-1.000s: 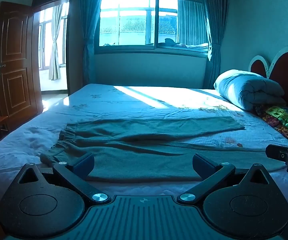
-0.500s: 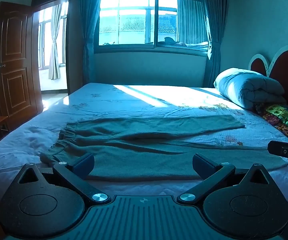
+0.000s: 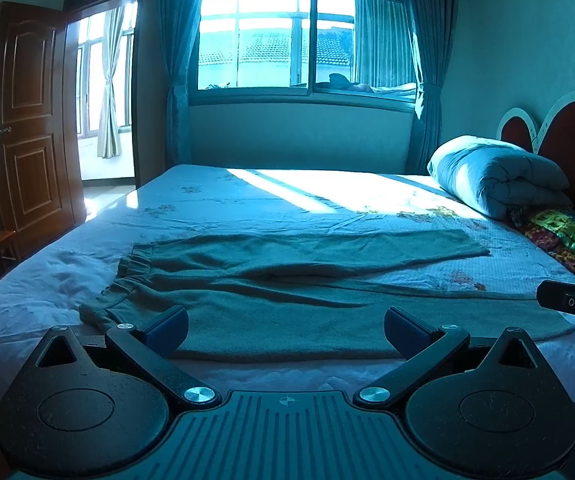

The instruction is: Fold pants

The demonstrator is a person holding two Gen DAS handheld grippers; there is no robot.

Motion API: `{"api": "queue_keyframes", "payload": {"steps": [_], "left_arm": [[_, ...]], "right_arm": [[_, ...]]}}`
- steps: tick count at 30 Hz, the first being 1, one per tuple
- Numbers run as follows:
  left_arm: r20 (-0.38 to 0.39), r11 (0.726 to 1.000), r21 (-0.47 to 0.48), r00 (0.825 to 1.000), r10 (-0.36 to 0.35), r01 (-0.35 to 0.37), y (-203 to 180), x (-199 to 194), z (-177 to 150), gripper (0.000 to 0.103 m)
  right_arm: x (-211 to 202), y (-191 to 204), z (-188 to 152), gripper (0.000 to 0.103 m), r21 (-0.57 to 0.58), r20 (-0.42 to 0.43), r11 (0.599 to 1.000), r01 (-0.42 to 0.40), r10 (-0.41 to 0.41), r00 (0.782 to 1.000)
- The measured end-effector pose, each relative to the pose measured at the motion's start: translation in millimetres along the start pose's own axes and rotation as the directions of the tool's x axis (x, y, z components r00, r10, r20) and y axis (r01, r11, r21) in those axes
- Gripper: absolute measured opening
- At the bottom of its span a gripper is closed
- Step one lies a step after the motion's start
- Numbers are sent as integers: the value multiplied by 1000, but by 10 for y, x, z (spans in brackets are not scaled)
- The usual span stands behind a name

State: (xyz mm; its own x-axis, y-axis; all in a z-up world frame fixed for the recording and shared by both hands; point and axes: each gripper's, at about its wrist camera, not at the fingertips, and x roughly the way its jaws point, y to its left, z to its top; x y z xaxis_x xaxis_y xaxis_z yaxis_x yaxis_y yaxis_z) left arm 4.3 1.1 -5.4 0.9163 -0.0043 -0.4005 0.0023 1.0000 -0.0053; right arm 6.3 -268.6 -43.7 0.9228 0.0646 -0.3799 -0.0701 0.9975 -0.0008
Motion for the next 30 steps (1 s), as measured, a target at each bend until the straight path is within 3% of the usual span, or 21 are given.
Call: {"api": "queue_keyframes", "payload": {"steps": [30], "left_arm": [[-2,1000,2,1000,-5,5,-6,-6,7,103]], "right_arm": [[12,-4,-6,97,1,-4,1000,2,-2,1000]]}}
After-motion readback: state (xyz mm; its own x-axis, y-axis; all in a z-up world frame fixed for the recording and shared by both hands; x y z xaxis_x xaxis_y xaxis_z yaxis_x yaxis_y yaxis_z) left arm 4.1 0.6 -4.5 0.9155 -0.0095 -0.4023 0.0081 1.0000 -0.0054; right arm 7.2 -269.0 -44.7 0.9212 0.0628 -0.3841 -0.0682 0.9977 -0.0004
